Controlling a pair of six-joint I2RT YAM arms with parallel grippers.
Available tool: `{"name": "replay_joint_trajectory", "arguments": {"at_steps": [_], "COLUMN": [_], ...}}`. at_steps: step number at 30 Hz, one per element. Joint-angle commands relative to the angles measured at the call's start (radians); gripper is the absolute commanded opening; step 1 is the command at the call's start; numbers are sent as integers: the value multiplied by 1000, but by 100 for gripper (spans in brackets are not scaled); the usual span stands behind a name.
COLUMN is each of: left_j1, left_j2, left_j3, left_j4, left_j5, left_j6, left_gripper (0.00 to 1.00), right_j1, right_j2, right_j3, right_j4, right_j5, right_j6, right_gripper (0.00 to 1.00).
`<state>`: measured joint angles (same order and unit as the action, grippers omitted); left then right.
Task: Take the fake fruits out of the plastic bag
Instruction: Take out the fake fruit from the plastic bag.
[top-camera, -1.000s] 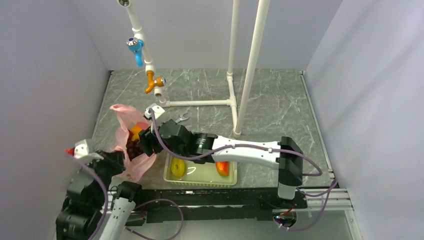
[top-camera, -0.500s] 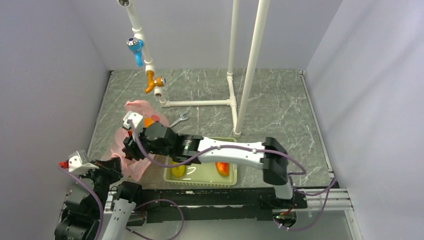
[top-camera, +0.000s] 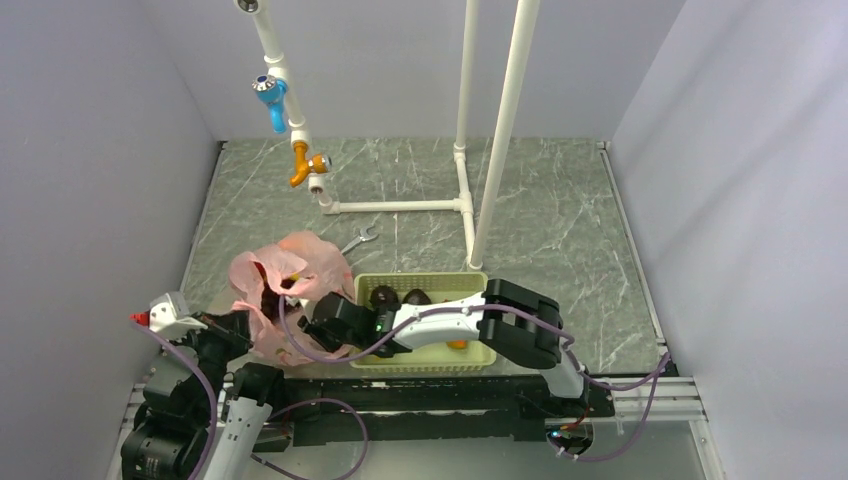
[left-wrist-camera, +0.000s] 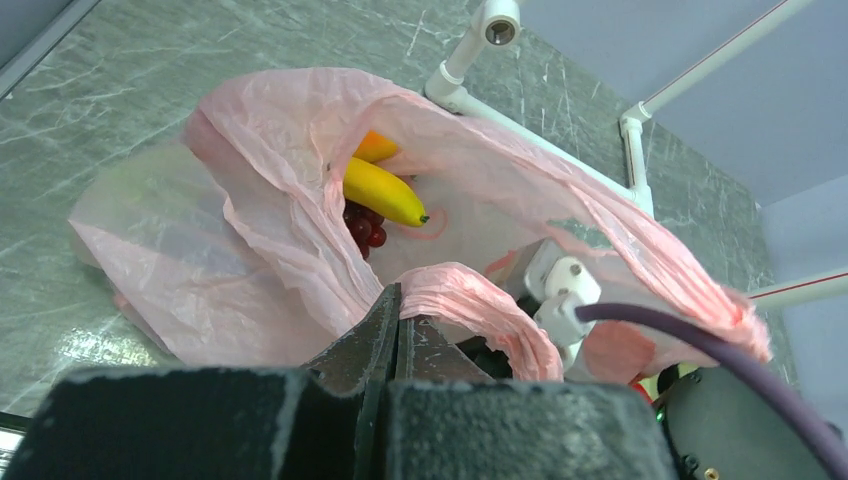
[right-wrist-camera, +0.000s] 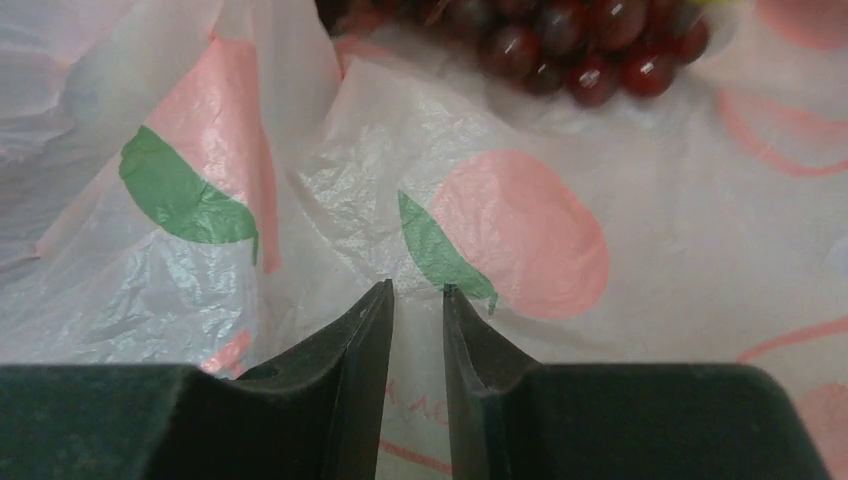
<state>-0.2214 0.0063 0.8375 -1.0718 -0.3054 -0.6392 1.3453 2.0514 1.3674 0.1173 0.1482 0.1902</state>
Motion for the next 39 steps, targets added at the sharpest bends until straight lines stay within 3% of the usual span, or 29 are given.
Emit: {"name": "replay_joint_trajectory", "arguments": {"at_steps": [1, 3, 9, 15, 30, 34, 39], "left_j1": [-1, -1, -1, -2, 0, -1, -1], "left_j2": [-296, -297, -298, -296, -296, -297, -299], "left_j3": [15, 29, 67, 71, 0, -22, -32], "left_j4": [18, 5, -33, -24, 50, 33, 30], "left_j5": [33, 32, 26, 38, 70, 71, 67], "left_j6": [6, -1, 2, 5, -34, -47, -44], "left_gripper": [0, 0, 0, 0, 0, 0, 0], "right_j1": [26, 25, -25, -81, -146, -146, -146], "right_j2": [-49, -58, -101, -34, 159, 197, 242], "right_j3": [-51, -41, 74, 210, 431, 459, 503], "right_j4": [68, 43, 13, 3, -97, -113, -113], "right_j5": [-50, -15, -5, -8, -45, -12, -11], "right_j6": [103, 111, 72, 2, -88, -118, -139], "right_gripper": [28, 28, 42, 59, 77, 78, 69]}}
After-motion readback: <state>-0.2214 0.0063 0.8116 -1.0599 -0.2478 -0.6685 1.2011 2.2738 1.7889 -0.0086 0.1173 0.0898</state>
